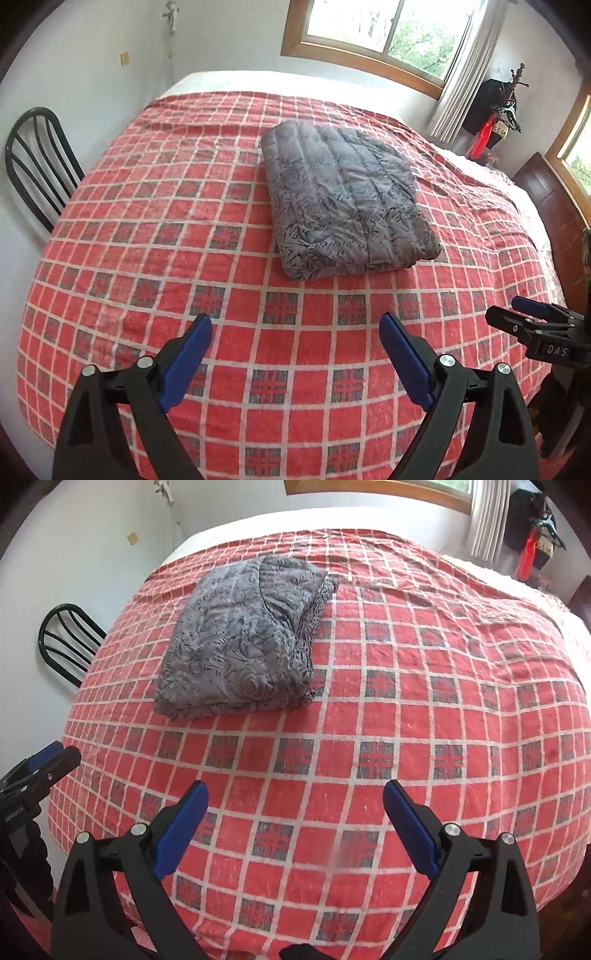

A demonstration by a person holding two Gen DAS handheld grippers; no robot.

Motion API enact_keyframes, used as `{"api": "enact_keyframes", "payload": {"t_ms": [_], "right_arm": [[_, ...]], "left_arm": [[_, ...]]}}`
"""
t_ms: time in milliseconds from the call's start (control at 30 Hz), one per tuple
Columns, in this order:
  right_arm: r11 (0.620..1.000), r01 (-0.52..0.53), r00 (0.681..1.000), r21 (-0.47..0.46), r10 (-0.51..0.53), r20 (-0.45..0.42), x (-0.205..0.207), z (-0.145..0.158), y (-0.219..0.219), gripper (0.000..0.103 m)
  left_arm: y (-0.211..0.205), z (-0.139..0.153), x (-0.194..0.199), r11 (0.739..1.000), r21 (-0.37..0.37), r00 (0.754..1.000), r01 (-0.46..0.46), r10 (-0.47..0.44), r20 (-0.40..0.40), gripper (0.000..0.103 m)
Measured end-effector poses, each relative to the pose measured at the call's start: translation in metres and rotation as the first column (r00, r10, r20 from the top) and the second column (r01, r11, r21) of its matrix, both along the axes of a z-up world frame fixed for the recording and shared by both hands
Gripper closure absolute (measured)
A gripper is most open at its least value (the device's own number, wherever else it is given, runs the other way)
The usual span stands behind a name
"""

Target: Fold large clothes

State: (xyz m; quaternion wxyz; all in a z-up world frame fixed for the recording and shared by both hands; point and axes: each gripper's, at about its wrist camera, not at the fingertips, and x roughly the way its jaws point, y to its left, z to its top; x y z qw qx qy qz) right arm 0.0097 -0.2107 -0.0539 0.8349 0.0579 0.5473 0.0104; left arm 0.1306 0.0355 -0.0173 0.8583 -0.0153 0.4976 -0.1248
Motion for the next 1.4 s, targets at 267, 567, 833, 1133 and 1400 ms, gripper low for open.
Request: {"api": "enact_keyframes", "payload": {"t_ms": [267,567,833,1133,1400], "right_arm": [[0.999,-0.022,0.998,-0.027,0.024,0.062,-0.016,0.030,0.012,0.008],[0.999,-0.041,0.997,-0.024,0.043,0.062,-0.025,0.036,0.019,0.008],[0.999,-0.042,0.998,-0.027,0.043,0.049,-0.027,0.035,0.021,0.008],[0.998,-0.049,0.998,-0.028,0.050,0.047,-0.028,0.035,0.023,0.008],[0.998,-0.054,0.997,-0.031,0.055,0.048,-0.027,0.035,0.023,0.008]], "left_arm": [[-0.006,0.026,-0.021,1.000,0.011,0.999,0.009,-0.010,0.035,0.011],[-0.010,0.037,-0.033,1.000,0.029,0.998,0.011,-0.013,0.069,0.011],[-0.011,0.031,-0.034,0.999,0.052,0.998,0.012,-0.015,0.062,0.011],[-0.012,0.029,-0.034,0.998,0.060,0.998,0.011,-0.015,0.067,0.011],[-0.012,0.028,-0.032,0.998,0.062,0.998,0.013,-0.017,0.068,0.011]]}}
